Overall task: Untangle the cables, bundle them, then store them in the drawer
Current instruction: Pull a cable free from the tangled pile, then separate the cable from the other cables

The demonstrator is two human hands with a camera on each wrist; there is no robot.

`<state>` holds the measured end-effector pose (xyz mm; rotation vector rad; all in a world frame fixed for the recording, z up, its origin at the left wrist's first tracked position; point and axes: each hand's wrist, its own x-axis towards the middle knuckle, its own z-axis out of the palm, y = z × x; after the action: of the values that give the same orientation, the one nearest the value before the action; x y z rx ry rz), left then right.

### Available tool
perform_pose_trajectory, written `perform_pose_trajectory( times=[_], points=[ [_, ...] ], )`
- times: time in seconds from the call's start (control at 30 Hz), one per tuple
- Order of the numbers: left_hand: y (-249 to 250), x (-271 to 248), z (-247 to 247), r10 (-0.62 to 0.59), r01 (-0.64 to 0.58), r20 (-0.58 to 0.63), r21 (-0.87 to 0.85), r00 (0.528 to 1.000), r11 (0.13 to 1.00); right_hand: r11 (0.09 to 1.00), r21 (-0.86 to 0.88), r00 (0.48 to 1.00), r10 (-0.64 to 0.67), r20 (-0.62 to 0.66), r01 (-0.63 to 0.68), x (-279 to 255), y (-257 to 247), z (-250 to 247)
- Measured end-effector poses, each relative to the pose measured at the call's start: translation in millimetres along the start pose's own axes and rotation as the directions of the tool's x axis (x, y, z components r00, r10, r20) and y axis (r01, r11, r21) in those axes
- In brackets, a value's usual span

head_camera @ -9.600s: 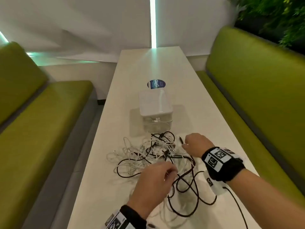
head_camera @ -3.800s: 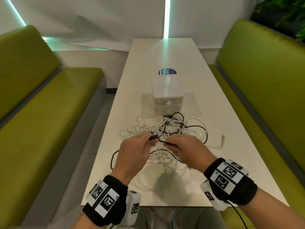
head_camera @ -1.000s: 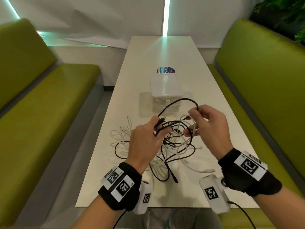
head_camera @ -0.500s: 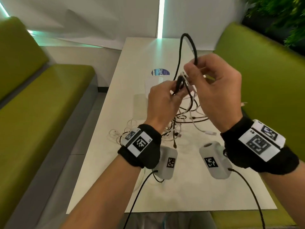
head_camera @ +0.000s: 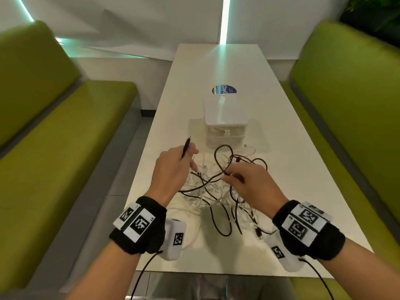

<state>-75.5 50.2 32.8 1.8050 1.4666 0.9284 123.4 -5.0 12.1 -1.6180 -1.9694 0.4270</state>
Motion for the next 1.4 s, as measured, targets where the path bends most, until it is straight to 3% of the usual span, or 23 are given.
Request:
perform_pose_trajectory(
  times=[0.07,0.13,0.2,0.27,0.3,0.33,0.43,0.53,0.63,0.83,1.17,1.3,1.4],
  points=[
    [1.3,-6.0,-7.4,0.05,-0.055,-0.078,-0.053,0.996,0.997,0.996,-0.08,0.991,0.037,0.131,-0.027,-5.7,2.7,12.7],
    [4.8,-10.7,-9.9,0.155,-0.16,-0.059,-0.103,0.986,0.982,0.987,-0.157,0.973,0.069,0.222,-0.034,-9.5,2.4,21.3],
    [8.1,-16.7,-4.0,0.312,-0.307,0.124,-0.061,0.942,0.95,0.994,-0.108,0.978,0.033,0.208,-0.01,-12.1,0.0,24.4],
    [3.7,-21.2,9.5,0.438,-0.494,0.328,0.109,0.837,0.863,0.999,-0.008,0.992,-0.046,0.12,0.048,-11.8,-3.3,23.4],
    [-0.8,-22.4,16.8,0.471,-0.574,0.392,0.204,0.79,0.793,0.998,0.018,0.992,-0.063,0.106,0.062,-11.5,-5.3,21.4],
    [-3.7,-23.1,21.7,0.457,-0.605,0.44,0.294,0.773,0.74,0.998,0.027,0.992,-0.067,0.108,0.065,-12.0,-7.0,19.9],
    [-8.9,-20.2,22.1,0.306,-0.557,0.499,0.499,0.811,0.663,0.999,0.015,0.995,-0.036,0.089,0.035,-16.3,-9.0,14.8],
    [-11.5,-20.8,9.2,0.275,-0.524,0.475,0.54,0.836,0.659,0.998,-0.068,0.974,0.007,0.225,0.008,-18.6,-7.9,12.6],
    [-11.1,-16.8,-6.9,0.282,-0.463,0.385,0.545,0.879,0.699,0.983,-0.185,0.95,0.064,0.305,-0.007,-19.4,-9.8,14.4],
    [-16.9,-4.0,-40.0,0.208,-0.266,0.167,0.552,0.964,0.79,0.991,-0.134,0.937,0.02,0.35,0.029,-11.2,-3.6,7.4],
    [-39.5,-0.2,-64.5,0.091,-0.045,-0.038,0.638,0.995,0.769,0.947,-0.282,0.96,-0.073,0.269,0.151,-17.5,2.0,0.2],
    [-40.3,-7.1,-54.4,0.069,-0.081,0.045,0.688,0.997,0.721,0.951,-0.293,0.958,-0.014,0.288,0.102,-16.1,3.8,3.4],
    [-33.0,-16.2,-34.4,0.237,-0.279,0.153,0.628,0.959,0.727,0.948,-0.295,0.965,-0.045,0.257,0.123,-18.2,5.3,11.1]
  ],
)
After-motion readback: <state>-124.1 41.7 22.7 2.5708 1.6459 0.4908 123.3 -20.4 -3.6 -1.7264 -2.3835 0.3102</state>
